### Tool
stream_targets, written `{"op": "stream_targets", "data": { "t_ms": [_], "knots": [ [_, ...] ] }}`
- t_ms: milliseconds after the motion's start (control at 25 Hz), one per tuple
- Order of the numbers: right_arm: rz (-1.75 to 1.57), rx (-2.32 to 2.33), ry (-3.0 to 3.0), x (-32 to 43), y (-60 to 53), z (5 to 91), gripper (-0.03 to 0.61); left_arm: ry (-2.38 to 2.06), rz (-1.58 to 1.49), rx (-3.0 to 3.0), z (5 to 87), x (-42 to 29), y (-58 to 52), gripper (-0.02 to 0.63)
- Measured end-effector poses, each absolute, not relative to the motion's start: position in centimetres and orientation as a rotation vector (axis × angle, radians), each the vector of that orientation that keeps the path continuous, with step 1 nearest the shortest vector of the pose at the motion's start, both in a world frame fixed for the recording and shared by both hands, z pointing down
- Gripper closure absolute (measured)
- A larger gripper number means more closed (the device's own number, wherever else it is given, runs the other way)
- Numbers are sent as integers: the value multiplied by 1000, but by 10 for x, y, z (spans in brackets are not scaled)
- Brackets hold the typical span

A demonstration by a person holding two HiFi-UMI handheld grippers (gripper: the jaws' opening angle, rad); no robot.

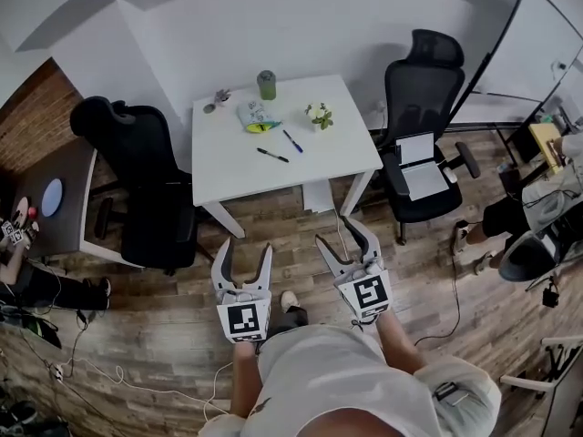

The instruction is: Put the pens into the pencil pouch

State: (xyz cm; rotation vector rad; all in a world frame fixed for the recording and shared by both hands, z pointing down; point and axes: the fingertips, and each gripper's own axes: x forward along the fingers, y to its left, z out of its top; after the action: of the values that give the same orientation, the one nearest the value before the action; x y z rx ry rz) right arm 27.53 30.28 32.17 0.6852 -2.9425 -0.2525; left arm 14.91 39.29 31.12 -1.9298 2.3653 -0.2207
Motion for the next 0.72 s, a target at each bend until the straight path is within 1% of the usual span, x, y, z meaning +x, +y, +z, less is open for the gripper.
{"op": "stream_targets", "data": {
  "t_ms": [720],
  "knots": [
    [-260, 770, -2881, 181, 253, 333, 330, 2305, -200, -2017, 323, 48, 335, 330]
  ]
}}
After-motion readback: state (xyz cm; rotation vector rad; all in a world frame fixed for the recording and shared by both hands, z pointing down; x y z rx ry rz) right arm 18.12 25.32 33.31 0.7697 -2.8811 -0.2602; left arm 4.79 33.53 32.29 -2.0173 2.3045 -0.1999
